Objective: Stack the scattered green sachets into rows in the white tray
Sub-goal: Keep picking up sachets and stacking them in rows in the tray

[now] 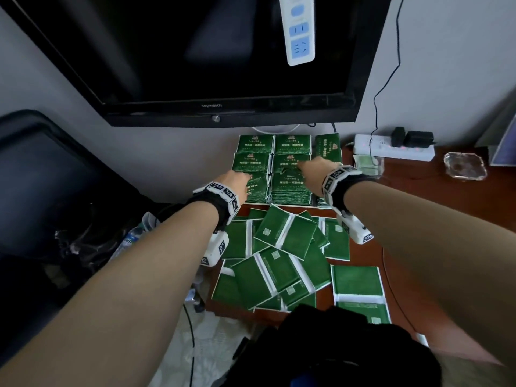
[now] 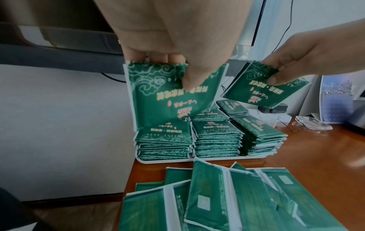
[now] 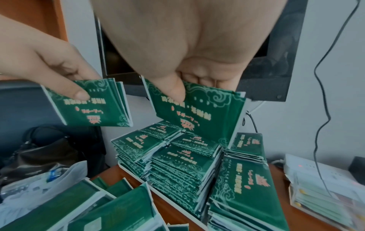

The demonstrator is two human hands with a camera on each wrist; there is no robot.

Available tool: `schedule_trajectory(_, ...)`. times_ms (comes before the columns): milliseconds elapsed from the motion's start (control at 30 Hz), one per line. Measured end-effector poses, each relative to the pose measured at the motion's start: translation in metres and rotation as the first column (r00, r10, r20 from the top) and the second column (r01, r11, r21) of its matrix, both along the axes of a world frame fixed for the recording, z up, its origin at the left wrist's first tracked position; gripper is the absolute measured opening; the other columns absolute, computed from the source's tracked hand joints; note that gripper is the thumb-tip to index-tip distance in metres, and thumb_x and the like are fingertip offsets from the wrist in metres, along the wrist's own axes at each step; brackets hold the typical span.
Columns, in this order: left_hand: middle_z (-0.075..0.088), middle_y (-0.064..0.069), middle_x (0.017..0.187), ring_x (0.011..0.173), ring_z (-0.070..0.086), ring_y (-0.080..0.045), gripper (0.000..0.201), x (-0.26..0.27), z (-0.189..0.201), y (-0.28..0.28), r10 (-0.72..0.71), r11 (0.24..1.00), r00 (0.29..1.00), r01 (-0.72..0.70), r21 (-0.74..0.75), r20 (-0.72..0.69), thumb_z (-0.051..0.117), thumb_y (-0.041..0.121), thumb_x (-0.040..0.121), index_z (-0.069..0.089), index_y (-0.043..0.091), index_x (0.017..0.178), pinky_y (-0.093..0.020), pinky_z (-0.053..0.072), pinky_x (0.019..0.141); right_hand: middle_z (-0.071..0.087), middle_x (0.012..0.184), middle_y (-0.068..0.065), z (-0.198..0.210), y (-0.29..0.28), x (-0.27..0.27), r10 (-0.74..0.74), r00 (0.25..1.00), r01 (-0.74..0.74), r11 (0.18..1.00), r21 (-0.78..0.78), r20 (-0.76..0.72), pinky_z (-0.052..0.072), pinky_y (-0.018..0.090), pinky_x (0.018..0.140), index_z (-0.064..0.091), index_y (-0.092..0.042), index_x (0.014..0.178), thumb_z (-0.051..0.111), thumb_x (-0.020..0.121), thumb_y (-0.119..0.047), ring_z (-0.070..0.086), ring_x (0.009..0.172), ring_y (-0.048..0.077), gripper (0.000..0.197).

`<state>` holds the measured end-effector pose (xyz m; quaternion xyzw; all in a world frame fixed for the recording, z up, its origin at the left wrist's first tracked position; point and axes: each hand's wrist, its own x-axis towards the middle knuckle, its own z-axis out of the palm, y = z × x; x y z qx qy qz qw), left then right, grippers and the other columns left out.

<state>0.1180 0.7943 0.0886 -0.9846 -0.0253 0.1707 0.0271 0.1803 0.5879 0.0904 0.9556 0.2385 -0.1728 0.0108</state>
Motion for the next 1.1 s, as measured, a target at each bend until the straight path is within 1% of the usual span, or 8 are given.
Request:
schedule_trajectory(167, 0.068, -0.013, 0.101, 0.088, 0.068, -0.029, 0.037, 0.043, -0.026, 0.033, -0.053, 0.998, 0.997, 0.051, -0.042, -0.054, 0.052, 0.004, 0.097, 0.055, 0.009, 0.133, -0.041, 0.058, 0.082, 0.060, 0.100, 0.014, -0.025, 0.025, 0.025, -0.047, 0.999, 0.046, 0.997, -0.057, -0.006, 0.059, 0.040, 0.073, 0.052, -0.006, 0.127, 0.043, 0.092, 0.004, 0.064, 0.086, 0.029, 0.037)
schedule_trajectory(300, 0.069, -0.013, 0.104, 0.090, 0.068, -0.029, 0.043, 0.078, -0.050, 0.058, -0.109, 0.993, 0.993, 0.107, -0.049, -0.040, 0.053, -0.002, 0.094, 0.054, 0.010, 0.136, -0.042, 0.058, 0.083, 0.056, 0.089, 0.009, -0.045, 0.043, 0.044, -0.083, 0.997, 0.082, 0.993, -0.083, -0.008, 0.057, 0.037, 0.069, 0.049, -0.007, 0.127, 0.043, 0.094, 0.003, 0.064, 0.083, 0.027, 0.035)
schedule_trajectory(400, 0.066, -0.014, 0.116, 0.092, 0.068, -0.029, 0.056, 0.115, -0.086, 0.078, -0.158, 0.984, 0.987, 0.159, -0.074, 0.024, 0.054, -0.010, 0.089, 0.051, 0.010, 0.141, -0.042, 0.057, 0.087, 0.061, 0.112, 0.012, -0.062, 0.053, 0.058, -0.101, 0.995, 0.102, 0.992, -0.075, 0.025, 0.053, 0.036, 0.067, 0.043, -0.007, 0.136, 0.046, 0.092, 0.004, 0.064, 0.091, 0.029, 0.045)
schedule_trajectory(467, 0.061, -0.012, 0.131, 0.092, 0.069, -0.028, 0.062, 0.134, -0.097, 0.085, -0.162, 0.982, 0.984, 0.169, -0.090, 0.078, 0.050, -0.013, 0.088, 0.046, 0.014, 0.144, -0.042, 0.059, 0.082, 0.053, 0.136, 0.014, -0.074, 0.057, 0.071, -0.113, 0.992, 0.115, 0.992, -0.046, 0.049, 0.055, 0.042, 0.086, 0.038, -0.009, 0.142, 0.048, 0.093, 0.003, 0.059, 0.114, 0.035, 0.051)
schedule_trajectory(533, 0.045, -0.005, 0.150, 0.107, 0.066, -0.027, 0.065, 0.142, -0.091, 0.083, -0.175, 0.978, 0.979, 0.185, -0.095, 0.105, 0.045, -0.011, 0.091, 0.038, 0.017, 0.150, -0.040, 0.058, 0.086, 0.039, 0.152, 0.014, -0.084, 0.061, 0.083, -0.124, 0.991, 0.127, 0.990, -0.053, 0.058, 0.040, 0.045, 0.110, 0.030, -0.009, 0.149, 0.046, 0.095, 0.001, 0.041, 0.137, 0.036, 0.057)
schedule_trajectory(600, 0.029, 0.001, 0.159, 0.124, 0.056, -0.025, 0.067, 0.144, -0.088, 0.078, -0.233, 0.968, 0.965, 0.241, -0.062, 0.121, 0.042, -0.007, 0.094, 0.028, 0.018, 0.154, -0.036, 0.055, 0.092, 0.022, 0.161, 0.013, -0.093, 0.064, 0.094, -0.126, 0.990, 0.130, 0.989, -0.070, 0.056, 0.024, 0.042, 0.120, 0.018, -0.009, 0.155, 0.047, 0.096, -0.001, 0.025, 0.147, 0.032, 0.067)
schedule_trajectory(800, 0.012, -0.003, 0.164, 0.150, 0.014, -0.022, 0.063, 0.138, -0.128, 0.079, -0.300, 0.950, 0.949, 0.307, -0.061, 0.101, 0.044, 0.009, 0.098, 0.020, 0.014, 0.156, -0.041, 0.021, 0.120, 0.006, 0.165, 0.008, -0.119, 0.065, 0.100, -0.108, 0.994, 0.108, 0.992, -0.056, 0.015, 0.011, 0.041, 0.123, 0.010, -0.016, 0.158, 0.046, 0.092, -0.001, 0.009, 0.151, 0.028, 0.077)
schedule_trajectory(1100, 0.019, -0.005, 0.162, 0.147, 0.020, -0.024, 0.056, 0.139, -0.134, 0.087, -0.318, 0.943, 0.939, 0.328, -0.055, 0.132, 0.043, 0.026, 0.103, 0.026, 0.011, 0.154, -0.044, 0.027, 0.116, -0.005, 0.165, 0.005, -0.131, 0.060, 0.101, -0.103, 0.994, 0.102, 0.995, -0.023, -0.030, 0.004, 0.040, 0.123, 0.004, -0.021, 0.159, 0.047, 0.095, -0.014, 0.003, 0.152, 0.026, 0.077)
